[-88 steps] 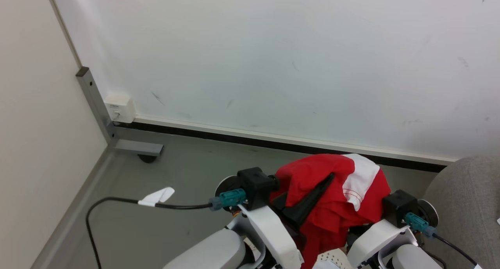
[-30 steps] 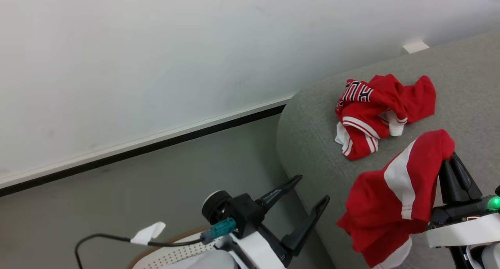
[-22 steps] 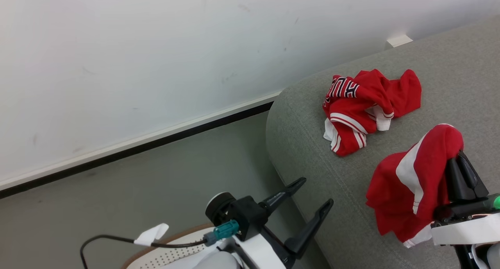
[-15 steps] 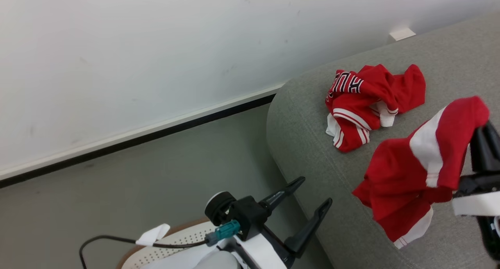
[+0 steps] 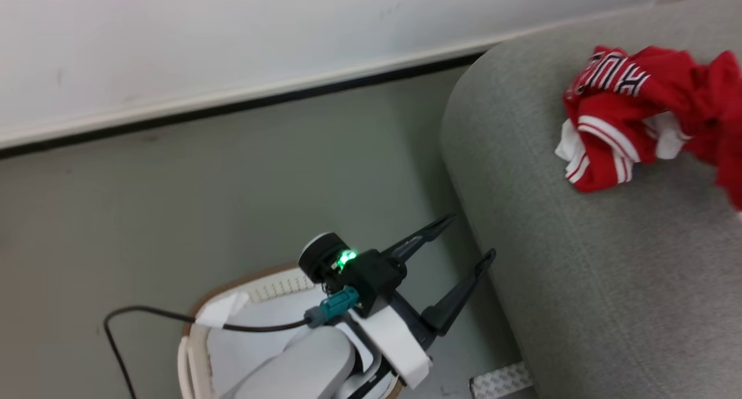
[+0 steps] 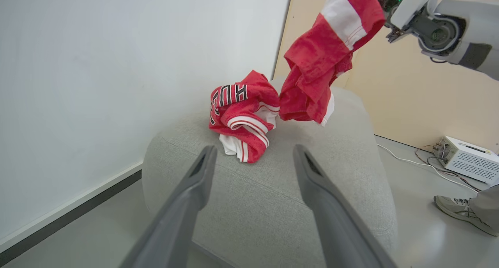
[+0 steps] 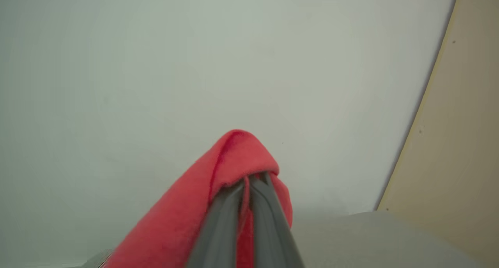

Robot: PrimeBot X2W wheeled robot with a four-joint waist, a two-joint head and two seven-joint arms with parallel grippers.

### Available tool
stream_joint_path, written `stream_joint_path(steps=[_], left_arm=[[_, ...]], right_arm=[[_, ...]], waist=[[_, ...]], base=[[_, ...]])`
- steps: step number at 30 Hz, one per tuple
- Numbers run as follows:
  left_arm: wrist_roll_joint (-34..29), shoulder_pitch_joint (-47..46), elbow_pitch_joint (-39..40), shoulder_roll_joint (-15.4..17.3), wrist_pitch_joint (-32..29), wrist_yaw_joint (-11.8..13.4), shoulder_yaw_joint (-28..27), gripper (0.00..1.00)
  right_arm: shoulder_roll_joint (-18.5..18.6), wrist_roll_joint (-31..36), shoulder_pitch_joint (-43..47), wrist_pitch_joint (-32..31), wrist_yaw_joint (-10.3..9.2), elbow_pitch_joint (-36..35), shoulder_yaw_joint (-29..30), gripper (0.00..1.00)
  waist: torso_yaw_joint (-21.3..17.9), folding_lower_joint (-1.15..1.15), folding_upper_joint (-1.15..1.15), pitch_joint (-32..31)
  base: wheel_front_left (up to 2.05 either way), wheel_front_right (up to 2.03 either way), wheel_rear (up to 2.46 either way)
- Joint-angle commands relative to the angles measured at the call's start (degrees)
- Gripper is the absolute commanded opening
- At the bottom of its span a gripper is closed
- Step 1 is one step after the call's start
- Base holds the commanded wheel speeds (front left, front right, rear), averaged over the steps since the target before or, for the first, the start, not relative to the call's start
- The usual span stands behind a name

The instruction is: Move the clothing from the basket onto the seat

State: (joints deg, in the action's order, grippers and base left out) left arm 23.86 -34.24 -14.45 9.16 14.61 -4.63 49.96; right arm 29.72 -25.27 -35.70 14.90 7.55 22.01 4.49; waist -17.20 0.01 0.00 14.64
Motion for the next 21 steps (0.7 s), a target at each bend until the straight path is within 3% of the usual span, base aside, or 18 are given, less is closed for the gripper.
stream_joint_path(steps=[1, 7, 11, 16, 20, 21], left_arm=[[-1.0, -1.4, 0.2, 0.3, -0.2, -0.1, -0.1, 1.0], [-2.5, -5.0, 0.6, -0.1, -0.6, -0.4, 0.3, 1.0], [-2.8, -6.4, 0.0, -0.3, -0.6, -0.6, 0.8, 1.0], [-2.7, -7.2, -1.1, 0.1, -0.3, -0.8, 0.7, 1.0], [-2.0, -6.9, -1.7, -0.1, 0.0, -0.5, 0.2, 1.0], [-1.8, -6.6, -2.0, -0.1, 0.1, -0.4, 0.0, 1.0]], right_arm=[[1.5, 0.6, -1.5, 0.0, -0.13, 1.7, 1.2, 0.0], [5.2, 3.0, -3.1, -4.6, -0.14, 11.1, -0.5, 0.0], [4.6, 2.3, -4.1, -7.6, -0.14, 19.3, -4.4, 0.0], [4.5, 0.1, -6.3, -12.3, -0.14, 29.4, -9.4, 0.0], [4.7, -1.7, -7.6, -12.0, -0.14, 32.5, -13.7, 0.0], [4.5, -2.3, -7.9, -12.1, -0.14, 33.0, -14.9, 0.06]], waist=[[3.7, -0.01, 0.0, 5.3], [5.9, -0.01, 0.0, 11.9], [6.7, -0.01, 0.0, 14.4], [7.2, -0.01, 0.0, 15.0], [7.3, -0.01, 0.0, 13.5], [7.2, -0.01, 0.0, 12.8]], base=[[0.0, 0.0, 0.0], [0.0, 0.0, 0.0], [0.0, 0.0, 0.0], [0.0, 0.0, 0.0], [0.0, 0.0, 0.0], [0.0, 0.0, 0.0]])
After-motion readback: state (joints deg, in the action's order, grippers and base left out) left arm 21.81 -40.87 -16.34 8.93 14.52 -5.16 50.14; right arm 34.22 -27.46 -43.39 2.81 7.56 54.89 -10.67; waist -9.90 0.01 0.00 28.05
